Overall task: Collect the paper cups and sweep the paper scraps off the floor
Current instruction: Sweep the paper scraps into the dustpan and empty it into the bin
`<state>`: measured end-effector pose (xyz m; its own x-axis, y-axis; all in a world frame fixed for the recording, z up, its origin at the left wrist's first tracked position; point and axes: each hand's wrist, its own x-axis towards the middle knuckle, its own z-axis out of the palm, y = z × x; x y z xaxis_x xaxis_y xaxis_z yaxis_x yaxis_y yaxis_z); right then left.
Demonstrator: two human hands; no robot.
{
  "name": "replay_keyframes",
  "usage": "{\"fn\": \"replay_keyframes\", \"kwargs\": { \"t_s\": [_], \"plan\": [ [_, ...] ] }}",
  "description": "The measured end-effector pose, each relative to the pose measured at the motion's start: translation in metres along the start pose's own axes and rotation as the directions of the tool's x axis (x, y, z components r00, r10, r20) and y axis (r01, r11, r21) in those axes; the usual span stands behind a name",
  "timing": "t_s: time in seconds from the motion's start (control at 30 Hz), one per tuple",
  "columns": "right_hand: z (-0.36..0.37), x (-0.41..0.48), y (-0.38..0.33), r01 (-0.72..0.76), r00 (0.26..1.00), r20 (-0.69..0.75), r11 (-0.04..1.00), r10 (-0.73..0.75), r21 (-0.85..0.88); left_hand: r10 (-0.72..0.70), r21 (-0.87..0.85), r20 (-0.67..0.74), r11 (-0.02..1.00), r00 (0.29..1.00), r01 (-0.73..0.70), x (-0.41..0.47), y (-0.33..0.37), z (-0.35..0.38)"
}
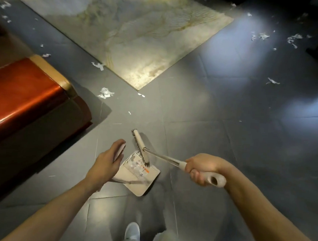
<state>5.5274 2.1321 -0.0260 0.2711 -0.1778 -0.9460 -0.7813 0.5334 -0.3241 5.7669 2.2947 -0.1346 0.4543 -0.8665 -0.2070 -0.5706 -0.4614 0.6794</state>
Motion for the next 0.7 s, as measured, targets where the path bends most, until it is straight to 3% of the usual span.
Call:
{"fn": "replay_keyframes", "kwargs": {
  "t_s": [0.17,0.33,0.7],
  "plan": [
    [-0.052,0.010,-0.045,0.039,0.999,-0.028,0.994,-0.037,0.102,0.012,-0.018,-0.024,1.000,1.000,-0.012,0.062,0.021,-0.007],
    [-0.124,0.032,-0.079,0.142,0.984,-0.114,0.987,-0.133,0.072,0.050,0.039,-0.061,0.998,0.997,-0.048,0.141,0.073,0.003],
    [-0.353,0.046,-0.143,0.176,0.953,-0.281,0.962,-0.114,0.208,0.147,0.057,-0.120,0.988,0.982,-0.141,0.342,0.268,0.073]
  ]
}}
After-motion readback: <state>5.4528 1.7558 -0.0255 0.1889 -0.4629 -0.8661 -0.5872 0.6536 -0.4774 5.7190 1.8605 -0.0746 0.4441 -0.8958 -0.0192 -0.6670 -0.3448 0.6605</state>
